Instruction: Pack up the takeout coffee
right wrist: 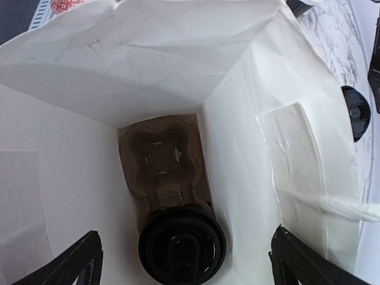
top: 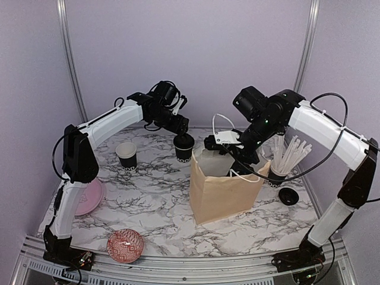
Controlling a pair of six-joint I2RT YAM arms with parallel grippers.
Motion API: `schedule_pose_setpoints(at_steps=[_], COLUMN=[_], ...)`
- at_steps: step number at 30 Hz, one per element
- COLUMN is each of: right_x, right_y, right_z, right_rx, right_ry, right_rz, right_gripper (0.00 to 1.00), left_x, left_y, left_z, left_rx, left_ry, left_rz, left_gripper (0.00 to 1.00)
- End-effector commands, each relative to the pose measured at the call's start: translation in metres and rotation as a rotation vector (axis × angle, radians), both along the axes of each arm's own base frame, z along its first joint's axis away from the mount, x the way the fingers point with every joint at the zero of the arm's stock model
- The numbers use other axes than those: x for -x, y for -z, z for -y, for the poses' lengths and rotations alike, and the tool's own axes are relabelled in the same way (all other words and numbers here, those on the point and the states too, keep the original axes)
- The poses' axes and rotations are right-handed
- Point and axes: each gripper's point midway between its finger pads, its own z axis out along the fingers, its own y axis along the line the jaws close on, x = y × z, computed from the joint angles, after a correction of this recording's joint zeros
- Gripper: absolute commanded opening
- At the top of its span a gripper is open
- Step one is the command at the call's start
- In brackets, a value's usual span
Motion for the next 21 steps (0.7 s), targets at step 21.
schedule_pose_setpoints(at_steps=[21], right_x=[0.01], right_y=[-0.013], right_z=[-0.006], right_rx=[-0.035], right_ry=[-0.061], right_rz=[-0.042], right_gripper=[0.95], left_x=[-0.003], left_y=[0.062], left_z=[0.023], left_rx=[0.002], left_ry=[0.046], left_rz=[-0.098], left_gripper=[0.86])
